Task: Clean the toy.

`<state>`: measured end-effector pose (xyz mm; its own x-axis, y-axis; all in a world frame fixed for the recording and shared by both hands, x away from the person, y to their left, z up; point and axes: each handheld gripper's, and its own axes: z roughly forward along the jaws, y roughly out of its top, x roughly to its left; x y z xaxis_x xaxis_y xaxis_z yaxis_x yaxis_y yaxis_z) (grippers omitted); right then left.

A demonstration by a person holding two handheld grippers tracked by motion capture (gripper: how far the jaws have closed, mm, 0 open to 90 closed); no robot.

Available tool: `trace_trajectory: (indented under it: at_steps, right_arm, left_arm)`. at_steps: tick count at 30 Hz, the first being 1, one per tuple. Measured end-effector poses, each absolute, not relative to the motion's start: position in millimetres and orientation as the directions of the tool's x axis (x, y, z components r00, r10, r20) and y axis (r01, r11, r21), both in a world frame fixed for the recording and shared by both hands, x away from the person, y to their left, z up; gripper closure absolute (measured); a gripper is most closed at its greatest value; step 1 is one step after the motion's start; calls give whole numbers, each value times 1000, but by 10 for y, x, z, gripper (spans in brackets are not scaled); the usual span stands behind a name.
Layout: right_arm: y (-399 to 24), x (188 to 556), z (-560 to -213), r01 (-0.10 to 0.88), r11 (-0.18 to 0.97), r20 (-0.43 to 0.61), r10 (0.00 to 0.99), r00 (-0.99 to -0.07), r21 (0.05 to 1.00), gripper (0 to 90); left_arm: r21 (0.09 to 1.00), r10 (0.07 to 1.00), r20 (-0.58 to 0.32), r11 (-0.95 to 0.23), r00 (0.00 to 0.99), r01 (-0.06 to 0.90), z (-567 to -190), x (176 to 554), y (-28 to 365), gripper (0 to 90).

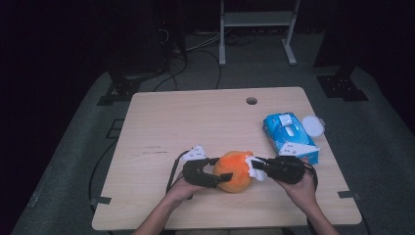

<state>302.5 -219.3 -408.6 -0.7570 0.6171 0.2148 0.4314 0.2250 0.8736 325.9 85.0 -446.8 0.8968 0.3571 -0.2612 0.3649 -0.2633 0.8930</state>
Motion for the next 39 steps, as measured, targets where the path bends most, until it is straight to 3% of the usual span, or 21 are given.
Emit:
trace_trajectory:
  at_steps: [6, 12, 20, 26, 30, 36, 39]
  right_arm:
    - [-2310, 3141, -4155, 477, 165, 276, 638, -719, 863, 801]
    - [-2190, 3000, -4000, 417, 196, 226, 603, -765, 888, 801]
    - [-2345, 3076, -4097, 467, 186, 247, 652, -717, 864, 802]
    - [-2044, 2894, -3930, 399, 237, 211, 560, -801, 886, 803]
    - [-1948, 2848, -3864, 367, 255, 181, 544, -820, 895, 802]
    - [-2200, 2991, -4005, 429, 229, 201, 633, -747, 874, 798]
    - [-2354, 3048, -4097, 477, 209, 243, 650, -720, 854, 799]
  left_arm:
    - [897, 340, -184, -326, 922, 299, -4444, 3180, 775, 211]
    - [889, 298, -65, -415, 952, 191, -4413, 3052, 666, 221]
    - [893, 300, -81, -402, 951, 203, -4418, 3058, 638, 212]
    - [893, 341, -43, -408, 939, 189, -4423, 3006, 556, 180]
    - [889, 359, -15, -422, 933, 177, -4401, 2971, 534, 241]
    - [892, 279, -40, -423, 959, 161, -4393, 2983, 575, 238]
    - [904, 160, -102, -397, 982, 158, -4361, 2977, 596, 231]
